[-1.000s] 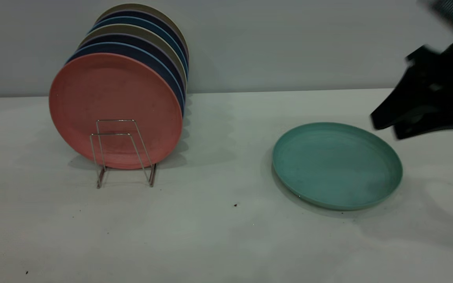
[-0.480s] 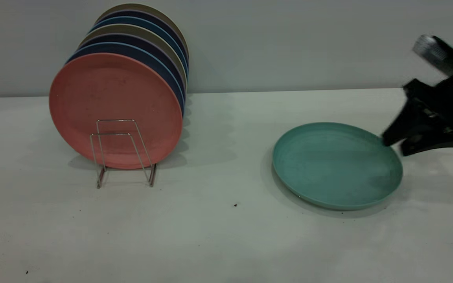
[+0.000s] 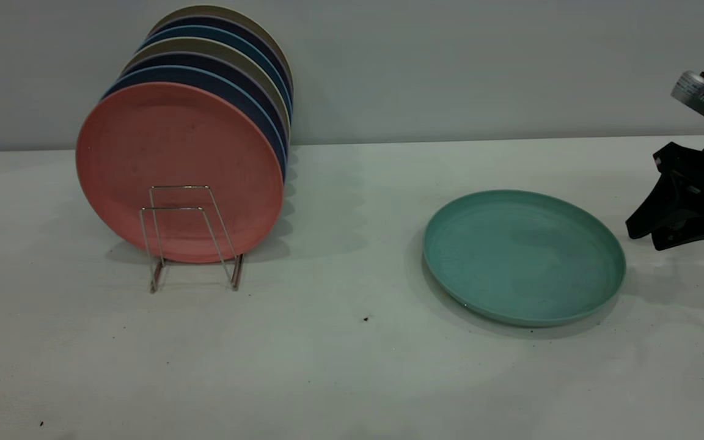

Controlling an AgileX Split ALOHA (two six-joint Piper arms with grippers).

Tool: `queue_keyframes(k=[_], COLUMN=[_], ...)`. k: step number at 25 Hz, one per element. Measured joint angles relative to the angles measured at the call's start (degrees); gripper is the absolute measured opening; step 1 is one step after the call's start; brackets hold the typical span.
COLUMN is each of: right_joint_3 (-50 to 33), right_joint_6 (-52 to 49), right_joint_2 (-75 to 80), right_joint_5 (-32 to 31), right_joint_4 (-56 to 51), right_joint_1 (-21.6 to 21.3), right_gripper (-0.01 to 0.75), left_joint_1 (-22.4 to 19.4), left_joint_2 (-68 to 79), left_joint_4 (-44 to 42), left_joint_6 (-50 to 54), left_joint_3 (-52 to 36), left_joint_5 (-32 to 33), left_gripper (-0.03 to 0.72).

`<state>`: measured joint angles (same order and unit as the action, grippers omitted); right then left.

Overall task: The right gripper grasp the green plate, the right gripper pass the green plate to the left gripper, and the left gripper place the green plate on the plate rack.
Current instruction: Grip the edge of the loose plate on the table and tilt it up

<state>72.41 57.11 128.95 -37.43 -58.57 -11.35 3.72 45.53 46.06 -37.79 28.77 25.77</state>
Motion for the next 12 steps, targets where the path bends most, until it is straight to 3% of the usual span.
queue_keyframes(k=[12], right_joint_3=[0.21], right_joint_6=[3.48], right_joint_2=[3.66], right_joint_5=[0.63], right_joint_4=[-5.88], right_joint_1=[0.00], right_gripper=[0.345], left_joint_1=[0.00], left_joint_2=[0.00], left_joint_4=[0.00], left_joint_6=[0.00], left_joint_3=[0.00], left_joint_5=[0.00], left_gripper=[0.460])
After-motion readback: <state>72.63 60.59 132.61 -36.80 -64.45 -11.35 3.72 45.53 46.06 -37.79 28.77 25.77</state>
